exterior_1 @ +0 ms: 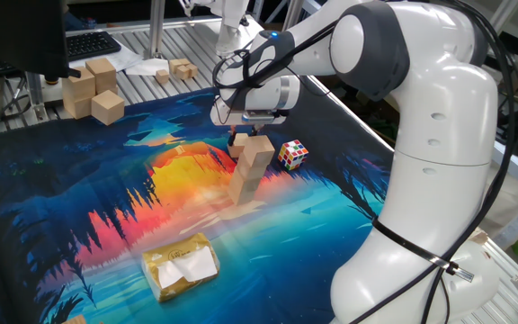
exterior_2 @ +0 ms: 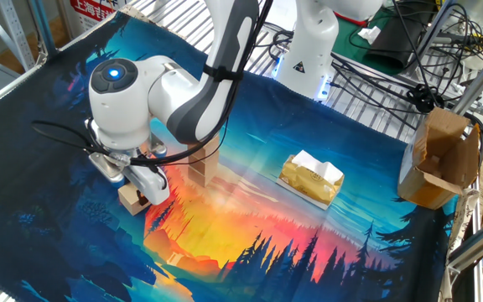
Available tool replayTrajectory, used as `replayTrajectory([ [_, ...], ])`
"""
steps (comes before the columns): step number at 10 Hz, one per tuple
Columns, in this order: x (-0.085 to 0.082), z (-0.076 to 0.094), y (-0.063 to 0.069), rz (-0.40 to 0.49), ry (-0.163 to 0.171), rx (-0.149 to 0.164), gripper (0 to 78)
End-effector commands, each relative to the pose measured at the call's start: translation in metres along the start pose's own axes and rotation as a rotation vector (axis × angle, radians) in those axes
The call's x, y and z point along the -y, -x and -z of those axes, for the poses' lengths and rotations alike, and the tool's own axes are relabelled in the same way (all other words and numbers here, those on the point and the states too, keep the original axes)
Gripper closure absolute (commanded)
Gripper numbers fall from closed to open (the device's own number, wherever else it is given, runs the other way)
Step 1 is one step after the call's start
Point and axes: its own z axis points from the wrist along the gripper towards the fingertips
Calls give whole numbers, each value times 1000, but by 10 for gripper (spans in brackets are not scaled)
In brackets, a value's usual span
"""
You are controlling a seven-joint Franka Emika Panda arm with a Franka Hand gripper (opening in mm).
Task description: Stack the blocks in a vertical line of five
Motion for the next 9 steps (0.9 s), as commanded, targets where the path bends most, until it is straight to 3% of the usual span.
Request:
replayTrajectory([
  [1,1,1,0,-6,-3,4,764],
  [4,1,1,0,-6,-3,4,764],
  [5,2,10,-9,-9,-21,12,764],
  [9,-2,22,-15,-13,-16,11,764],
])
